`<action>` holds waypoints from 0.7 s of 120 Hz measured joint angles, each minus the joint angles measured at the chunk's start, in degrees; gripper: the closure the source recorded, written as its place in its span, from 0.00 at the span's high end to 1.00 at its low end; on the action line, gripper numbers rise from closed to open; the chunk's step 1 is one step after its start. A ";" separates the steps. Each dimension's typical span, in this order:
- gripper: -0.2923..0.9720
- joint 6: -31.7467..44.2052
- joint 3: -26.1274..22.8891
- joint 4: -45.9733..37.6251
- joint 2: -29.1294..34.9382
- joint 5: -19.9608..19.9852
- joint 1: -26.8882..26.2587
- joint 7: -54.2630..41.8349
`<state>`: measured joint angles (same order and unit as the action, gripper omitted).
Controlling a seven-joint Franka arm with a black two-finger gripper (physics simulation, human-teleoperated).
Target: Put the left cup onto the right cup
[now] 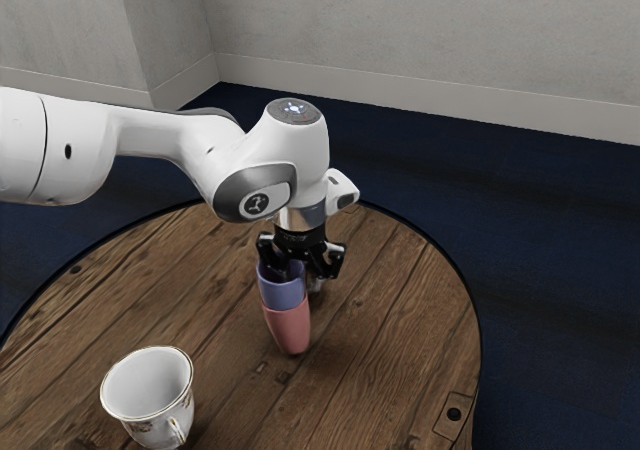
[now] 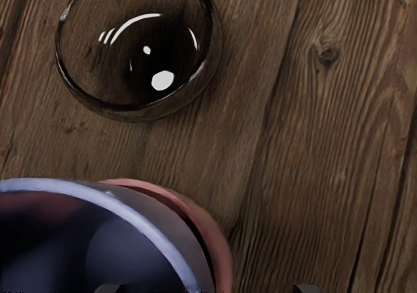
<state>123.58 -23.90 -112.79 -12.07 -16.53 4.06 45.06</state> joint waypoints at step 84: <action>0.76 -11.65 13.58 11.62 13.40 6.54 -9.01 -4.90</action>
<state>111.92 -10.32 -101.17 1.33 -9.99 -4.94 40.16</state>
